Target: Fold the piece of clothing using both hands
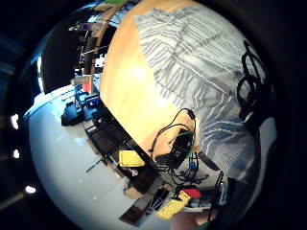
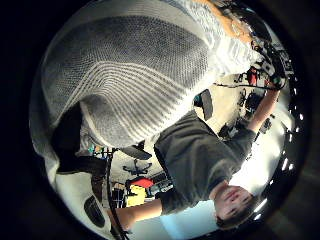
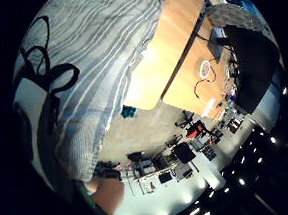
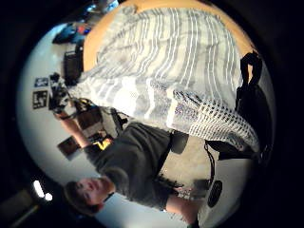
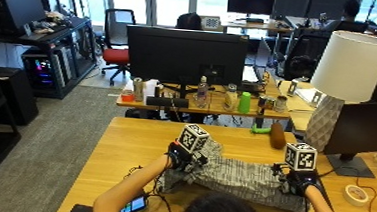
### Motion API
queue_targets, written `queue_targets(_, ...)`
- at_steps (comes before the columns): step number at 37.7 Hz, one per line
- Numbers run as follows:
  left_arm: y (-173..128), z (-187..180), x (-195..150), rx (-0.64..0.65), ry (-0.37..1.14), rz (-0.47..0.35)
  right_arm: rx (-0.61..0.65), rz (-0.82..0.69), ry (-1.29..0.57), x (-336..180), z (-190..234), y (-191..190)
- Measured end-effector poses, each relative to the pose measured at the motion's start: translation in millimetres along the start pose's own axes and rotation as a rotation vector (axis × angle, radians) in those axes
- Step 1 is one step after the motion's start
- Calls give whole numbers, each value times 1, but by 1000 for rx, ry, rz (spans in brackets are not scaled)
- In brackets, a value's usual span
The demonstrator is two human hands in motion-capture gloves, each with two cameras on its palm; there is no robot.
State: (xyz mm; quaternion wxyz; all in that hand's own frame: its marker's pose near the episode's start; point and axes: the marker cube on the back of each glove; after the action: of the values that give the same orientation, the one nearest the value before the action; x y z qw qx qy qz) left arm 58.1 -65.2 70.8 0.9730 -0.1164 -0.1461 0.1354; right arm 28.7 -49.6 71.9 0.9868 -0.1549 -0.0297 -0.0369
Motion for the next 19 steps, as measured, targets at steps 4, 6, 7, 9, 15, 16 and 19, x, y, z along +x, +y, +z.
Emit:
queue_targets(4,-17,-17,-16,14,4,-36,23,34,-17,16,-6,-26)
queue_targets(6,-26,-24,-23,18,16,-51,27,46,-18,19,-11,-32)
queue_targets(7,-30,-28,-27,21,25,-59,30,53,-21,21,-14,-35)
queue_targets(9,-40,-37,-34,30,43,-76,39,68,-29,25,-19,-43)
queue_targets(15,-72,-54,-55,97,40,-167,82,126,-56,47,-30,-76)
queue_targets(16,-74,-57,-56,115,29,-188,93,137,-59,50,-32,-81)
queue_targets(19,-63,-74,-51,197,-24,-275,135,172,-63,56,-40,-96)
